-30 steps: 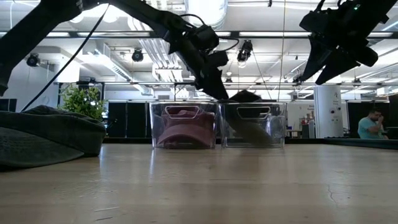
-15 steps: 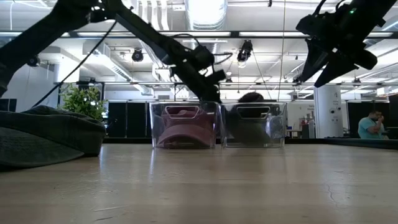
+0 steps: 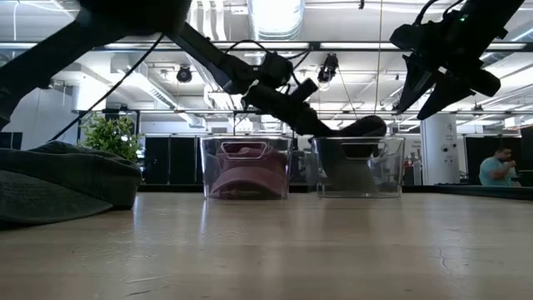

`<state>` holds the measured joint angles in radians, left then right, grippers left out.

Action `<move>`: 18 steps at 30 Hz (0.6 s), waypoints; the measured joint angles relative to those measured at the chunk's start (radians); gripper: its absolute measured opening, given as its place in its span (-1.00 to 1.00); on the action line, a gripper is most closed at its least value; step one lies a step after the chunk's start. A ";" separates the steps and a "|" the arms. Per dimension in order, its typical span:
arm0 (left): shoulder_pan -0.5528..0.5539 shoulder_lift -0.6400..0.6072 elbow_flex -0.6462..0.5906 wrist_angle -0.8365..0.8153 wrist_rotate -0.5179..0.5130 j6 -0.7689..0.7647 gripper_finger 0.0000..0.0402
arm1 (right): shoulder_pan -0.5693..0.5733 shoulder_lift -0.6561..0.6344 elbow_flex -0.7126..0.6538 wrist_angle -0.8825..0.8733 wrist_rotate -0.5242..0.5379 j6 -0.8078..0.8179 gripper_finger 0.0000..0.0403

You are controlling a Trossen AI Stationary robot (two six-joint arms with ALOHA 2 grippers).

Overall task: Pick & Place hat
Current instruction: Put the right black cap into the right transparent bin

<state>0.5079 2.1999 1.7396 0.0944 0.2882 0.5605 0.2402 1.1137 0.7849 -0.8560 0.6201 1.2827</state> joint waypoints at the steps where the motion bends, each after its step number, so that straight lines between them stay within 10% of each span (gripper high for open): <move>1: 0.004 0.009 0.001 0.003 0.000 -0.001 -0.76 | -0.002 0.000 0.000 0.001 -0.001 0.000 0.09; 18: 0.002 0.054 -0.004 0.065 -0.273 0.078 -0.76 | -0.052 0.000 -0.002 0.050 -0.075 -0.045 0.09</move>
<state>0.5095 2.2540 1.7353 0.1595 0.0151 0.6384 0.1885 1.1138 0.7826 -0.8064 0.5449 1.2381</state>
